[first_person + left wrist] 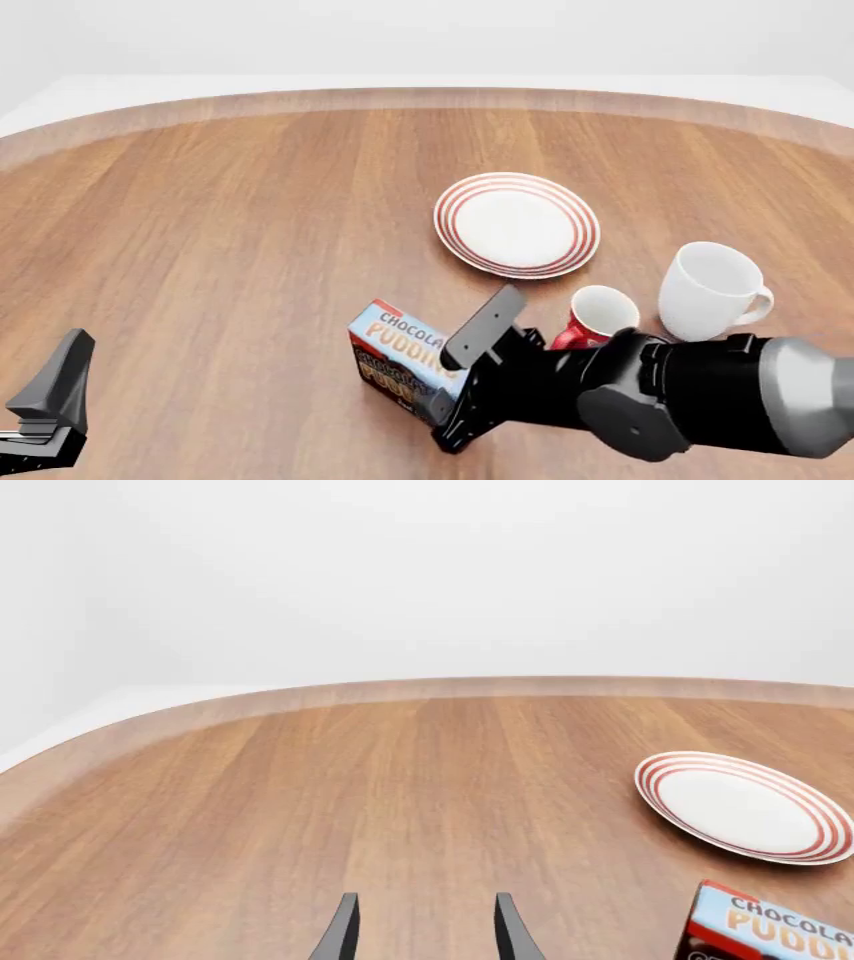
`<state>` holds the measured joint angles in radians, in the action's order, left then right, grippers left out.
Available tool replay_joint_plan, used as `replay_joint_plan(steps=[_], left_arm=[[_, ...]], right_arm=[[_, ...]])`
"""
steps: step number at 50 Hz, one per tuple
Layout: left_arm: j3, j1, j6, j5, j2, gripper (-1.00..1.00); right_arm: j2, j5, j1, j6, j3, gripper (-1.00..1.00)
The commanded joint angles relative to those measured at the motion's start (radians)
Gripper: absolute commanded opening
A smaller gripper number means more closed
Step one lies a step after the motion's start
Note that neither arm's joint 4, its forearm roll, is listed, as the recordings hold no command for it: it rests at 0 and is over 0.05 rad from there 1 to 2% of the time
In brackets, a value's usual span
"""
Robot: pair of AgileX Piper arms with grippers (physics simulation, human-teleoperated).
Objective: Put the chocolate pudding to the right of the plate.
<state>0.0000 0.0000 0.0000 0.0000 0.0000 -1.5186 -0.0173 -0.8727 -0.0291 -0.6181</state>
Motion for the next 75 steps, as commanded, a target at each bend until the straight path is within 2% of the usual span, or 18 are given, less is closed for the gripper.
replay_joint_plan(steps=[1, 3, 4, 6, 19, 23, 24, 29, 43, 54, 59, 65, 75], left_arm=[[0.000, 0.000, 0.000, 0.000, 0.000, 1.00], [0.000, 0.000, 0.000, 0.000, 0.000, 1.00], [0.000, 0.000, 0.000, 0.000, 0.000, 1.00], [0.000, 0.000, 0.000, 0.000, 0.000, 1.00], [0.000, 0.000, 0.000, 0.000, 0.000, 1.00], [0.000, 0.000, 0.000, 0.000, 0.000, 1.00], [0.000, 0.000, 0.000, 0.000, 0.000, 1.00], [0.000, 0.000, 0.000, 0.000, 0.000, 1.00], [0.000, 0.000, 0.000, 0.000, 0.000, 1.00], [0.000, 0.000, 0.000, 0.000, 0.000, 1.00], [0.000, 0.000, 0.000, 0.000, 0.000, 1.00], [0.000, 0.000, 0.000, 0.000, 0.000, 1.00], [0.000, 0.000, 0.000, 0.000, 0.000, 1.00]], right_arm=[[-0.049, -0.029, 0.004, 0.007, 0.005, 1.00], [-0.052, -0.035, 0.018, 0.027, 0.011, 1.00], [-0.036, -0.043, 0.050, 0.058, 0.026, -1.00], [-0.055, -0.049, 0.013, 0.037, 0.021, -1.00], [-0.028, -0.044, 0.016, 0.023, 0.019, -1.00], [-0.002, -0.027, 0.018, 0.038, 0.014, -1.00], [0.034, -0.007, 0.030, 0.063, 0.009, -1.00], [0.104, 0.043, 0.057, 0.102, -0.013, -1.00], [0.206, 0.162, 0.085, 0.159, -0.108, -1.00], [0.235, 0.305, 0.140, 0.257, -0.330, -1.00], [0.223, 0.344, 0.171, 0.273, -0.412, -1.00], [0.171, 0.381, 0.246, 0.297, -0.522, -1.00], [0.106, 0.433, 0.342, 0.293, -0.653, -1.00]])
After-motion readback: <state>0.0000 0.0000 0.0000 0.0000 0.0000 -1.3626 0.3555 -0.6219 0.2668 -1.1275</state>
